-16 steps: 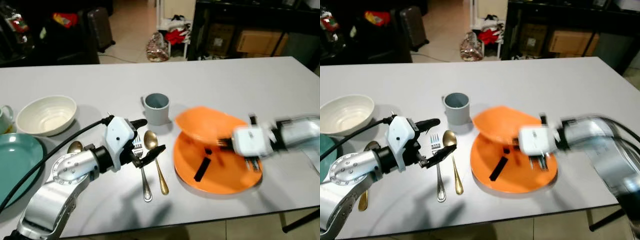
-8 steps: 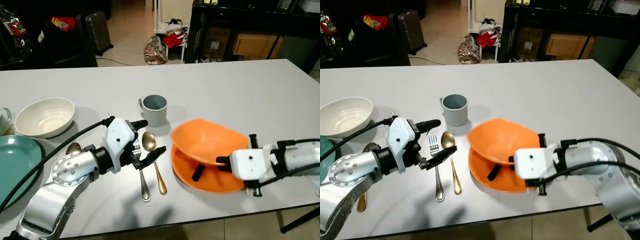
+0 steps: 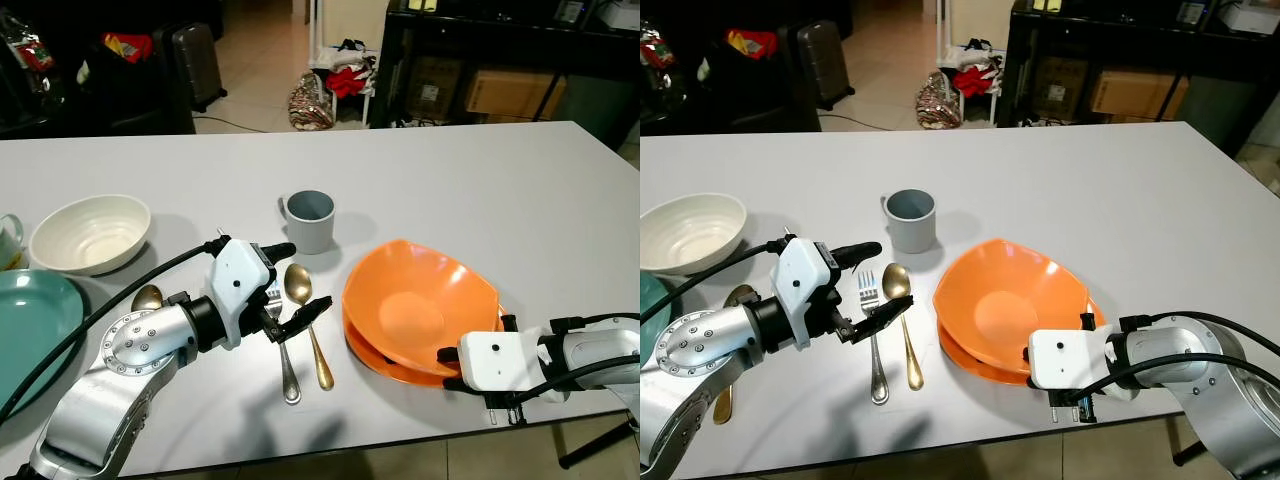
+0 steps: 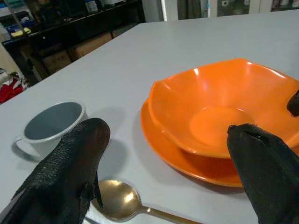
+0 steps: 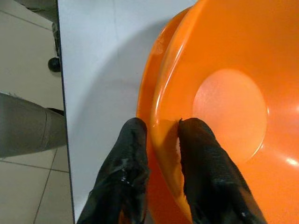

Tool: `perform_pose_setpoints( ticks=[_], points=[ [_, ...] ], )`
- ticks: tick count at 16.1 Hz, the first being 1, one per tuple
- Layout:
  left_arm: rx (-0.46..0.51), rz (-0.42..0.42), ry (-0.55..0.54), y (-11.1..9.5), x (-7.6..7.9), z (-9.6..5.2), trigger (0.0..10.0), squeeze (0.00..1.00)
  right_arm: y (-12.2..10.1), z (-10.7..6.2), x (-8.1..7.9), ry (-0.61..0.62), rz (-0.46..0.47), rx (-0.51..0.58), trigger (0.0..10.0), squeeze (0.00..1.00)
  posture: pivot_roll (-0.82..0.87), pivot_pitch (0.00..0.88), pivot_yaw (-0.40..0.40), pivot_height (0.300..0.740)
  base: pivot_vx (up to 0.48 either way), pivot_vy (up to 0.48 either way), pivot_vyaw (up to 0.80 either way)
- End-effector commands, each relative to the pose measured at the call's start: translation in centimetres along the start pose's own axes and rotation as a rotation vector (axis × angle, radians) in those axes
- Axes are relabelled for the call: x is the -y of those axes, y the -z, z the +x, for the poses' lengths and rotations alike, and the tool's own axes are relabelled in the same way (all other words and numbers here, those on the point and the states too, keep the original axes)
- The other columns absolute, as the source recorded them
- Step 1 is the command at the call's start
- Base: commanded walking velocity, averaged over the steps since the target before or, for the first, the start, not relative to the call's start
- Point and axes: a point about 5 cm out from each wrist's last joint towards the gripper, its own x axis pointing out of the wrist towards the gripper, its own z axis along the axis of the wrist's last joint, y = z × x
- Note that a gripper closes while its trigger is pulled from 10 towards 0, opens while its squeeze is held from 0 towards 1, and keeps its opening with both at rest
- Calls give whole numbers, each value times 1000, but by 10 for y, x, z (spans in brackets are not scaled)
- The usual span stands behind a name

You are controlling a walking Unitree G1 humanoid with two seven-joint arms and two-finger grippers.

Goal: Setting the table

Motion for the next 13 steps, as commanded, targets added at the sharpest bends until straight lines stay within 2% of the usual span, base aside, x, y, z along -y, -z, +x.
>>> perform_pose_setpoints(
  ticks=[1, 3, 4, 6, 7, 8, 9, 10, 11, 12, 13],
  points=[
    [-7, 21, 9, -2, -1, 1, 10000, 0, -6, -7, 2, 9, -10, 5, 10000, 1000, -117, 0, 29, 740, 0, 0, 0],
    [-3, 15, 8, -3, -1, 1, 10000, 0, -8, -14, 5, 15, 12, 20, 10000, 1000, -120, 0, 35, 740, 0, 0, 0],
    [6, -1, -1, -3, -2, 1, 10000, 0, -11, -27, 8, 20, 43, 61, 10000, 1000, -127, 0, 45, 740, 0, 0, 0],
    [35, -41, -39, -6, -5, 0, 10000, 0, -21, -52, 18, 61, 109, 180, 10000, 1000, -132, 0, 54, 740, 0, 0, 0],
    [52, -78, -99, -9, -9, -1, 10000, 0, -27, -65, 28, 150, 165, 273, 10000, 1000, -134, 0, 61, 740, 0, 0, 0],
    [55, -88, -128, -10, -12, -2, 10000, 0, -29, -69, 31, 188, 181, 308, 10000, 1000, -135, 0, 62, 740, 0, 0, 0],
    [68, -95, -244, -12, -21, -4, 10000, 0, -33, -68, 38, 302, 237, 369, 10000, 839, -131, 0, 65, 740, 0, 0, 0],
    [83, -99, -309, -14, -25, -6, 10000, 0, -35, -63, 41, 368, 276, 410, 10000, 0, -130, 0, 66, 740, 0, 0, 0],
    [105, -120, -439, -16, -30, -11, 10000, 0, -44, -50, 40, 483, 386, 507, 10000, 0, -120, 0, 67, 740, 0, 0, 0],
    [105, -127, -497, -16, -31, -14, 10000, 0, -49, -43, 38, 535, 440, 551, 10000, 0, -114, 0, 71, 740, 0, 0, 0],
    [94, -138, -561, -14, -28, -18, 10000, 0, -59, -27, 31, 604, 571, 617, 10000, 0, -114, 0, 79, 740, 0, 0, 0]
  ],
)
